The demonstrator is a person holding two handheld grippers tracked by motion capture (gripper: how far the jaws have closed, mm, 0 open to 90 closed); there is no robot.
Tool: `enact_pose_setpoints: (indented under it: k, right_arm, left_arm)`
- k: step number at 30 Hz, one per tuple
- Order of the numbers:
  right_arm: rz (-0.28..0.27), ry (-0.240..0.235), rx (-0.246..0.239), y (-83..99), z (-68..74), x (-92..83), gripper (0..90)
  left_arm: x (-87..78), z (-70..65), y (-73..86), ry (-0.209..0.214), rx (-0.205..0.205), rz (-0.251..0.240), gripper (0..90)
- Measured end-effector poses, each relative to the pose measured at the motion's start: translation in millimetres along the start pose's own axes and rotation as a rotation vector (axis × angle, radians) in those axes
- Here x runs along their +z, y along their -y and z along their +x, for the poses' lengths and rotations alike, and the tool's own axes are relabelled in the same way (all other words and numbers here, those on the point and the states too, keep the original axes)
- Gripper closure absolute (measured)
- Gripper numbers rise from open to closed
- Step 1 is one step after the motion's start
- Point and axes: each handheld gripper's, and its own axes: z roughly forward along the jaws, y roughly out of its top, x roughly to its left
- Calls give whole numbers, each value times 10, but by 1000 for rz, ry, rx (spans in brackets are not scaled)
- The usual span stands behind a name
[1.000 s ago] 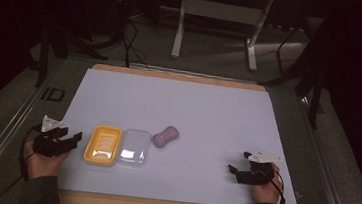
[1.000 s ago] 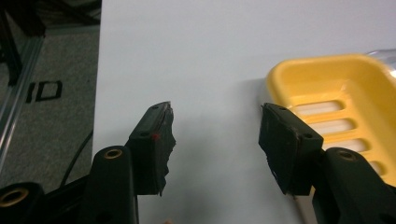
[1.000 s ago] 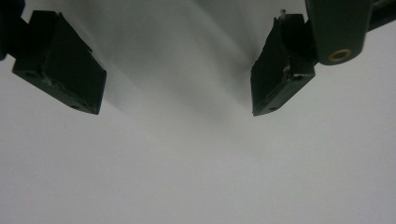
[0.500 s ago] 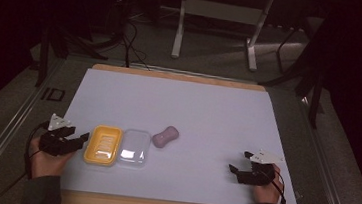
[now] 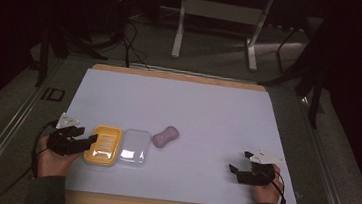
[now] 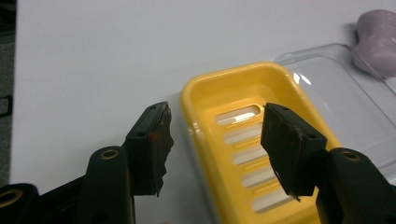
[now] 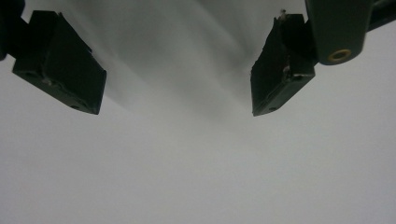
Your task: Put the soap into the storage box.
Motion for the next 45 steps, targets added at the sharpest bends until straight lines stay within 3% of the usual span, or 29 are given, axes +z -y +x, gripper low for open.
enact_pose_setpoints:
  k: [15,24,35,45]
  right_arm:
    - [14,-2,-12,-5,9,13,180]
    - [9,6,-8,-3,16,5,200]
    - [0,13,-13,0,20,-2,201]
    - [-10,15,-13,4,20,-11,201]
  left_arm:
    - [171,-242,-88,53,72,31,433]
    - [198,-331,-136,85,87,34,433]
    - [339,-614,-235,156,165,76,429]
    - [451,-747,-405,204,232,114,420]
